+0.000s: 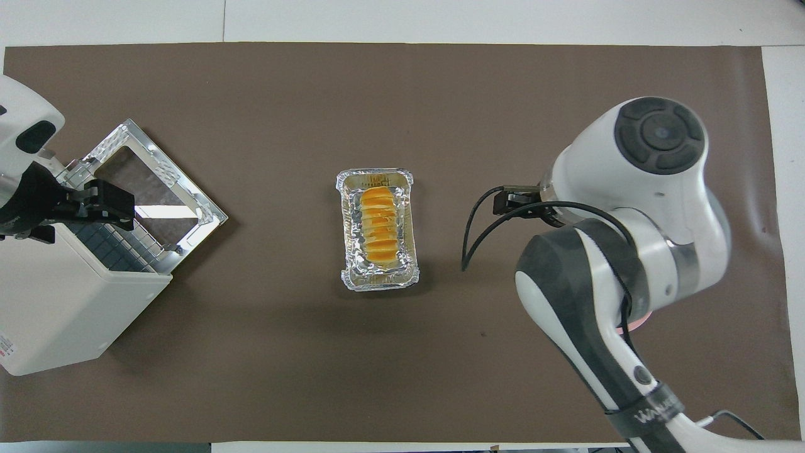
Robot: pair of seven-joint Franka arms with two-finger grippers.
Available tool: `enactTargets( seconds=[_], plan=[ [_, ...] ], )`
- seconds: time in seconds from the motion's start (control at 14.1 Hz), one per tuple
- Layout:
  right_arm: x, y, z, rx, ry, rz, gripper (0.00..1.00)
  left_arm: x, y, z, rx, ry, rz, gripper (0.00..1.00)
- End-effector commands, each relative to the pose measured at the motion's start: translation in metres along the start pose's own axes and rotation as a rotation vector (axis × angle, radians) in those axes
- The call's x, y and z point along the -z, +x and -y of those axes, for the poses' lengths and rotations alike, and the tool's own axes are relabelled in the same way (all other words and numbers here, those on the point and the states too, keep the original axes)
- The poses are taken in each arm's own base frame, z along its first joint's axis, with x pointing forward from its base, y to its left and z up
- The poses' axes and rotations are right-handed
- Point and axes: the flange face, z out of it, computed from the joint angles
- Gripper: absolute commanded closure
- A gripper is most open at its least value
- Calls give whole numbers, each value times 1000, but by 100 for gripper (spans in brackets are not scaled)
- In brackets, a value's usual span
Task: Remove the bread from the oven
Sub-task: 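Grasp the foil tray rim with the right gripper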
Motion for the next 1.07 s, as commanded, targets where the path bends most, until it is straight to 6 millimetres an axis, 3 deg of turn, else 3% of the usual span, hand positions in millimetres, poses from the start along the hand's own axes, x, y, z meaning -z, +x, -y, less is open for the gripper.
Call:
enactTargets(
  seconds=[0.0, 0.07, 0.21, 0.28, 0.36, 0.71, 1.0],
  plan=[
    [-25, 9, 19, -27, 15, -16, 0, -3, -13, 15, -6, -13, 14, 0],
    [-30, 10, 27, -30, 20, -24, 0, -2, -12, 16, -4, -20, 13, 0],
    [-43, 11, 66, -60, 21, -10, 0, 1, -5, 26, 17, -83, -6, 0],
    [-72, 1, 112, -82, -2, 5, 0, 0, -5, 30, 6, -100, 8, 0],
    [-78, 0, 128, -81, -3, 3, 0, -3, -4, 30, 5, -99, 11, 0],
    [-101, -7, 159, -40, -9, -4, 0, -18, 8, 19, -9, -77, 42, 0],
    [-114, -6, 161, -23, 14, -35, 0, -15, 5, 26, -8, -76, 50, 0]
  ],
)
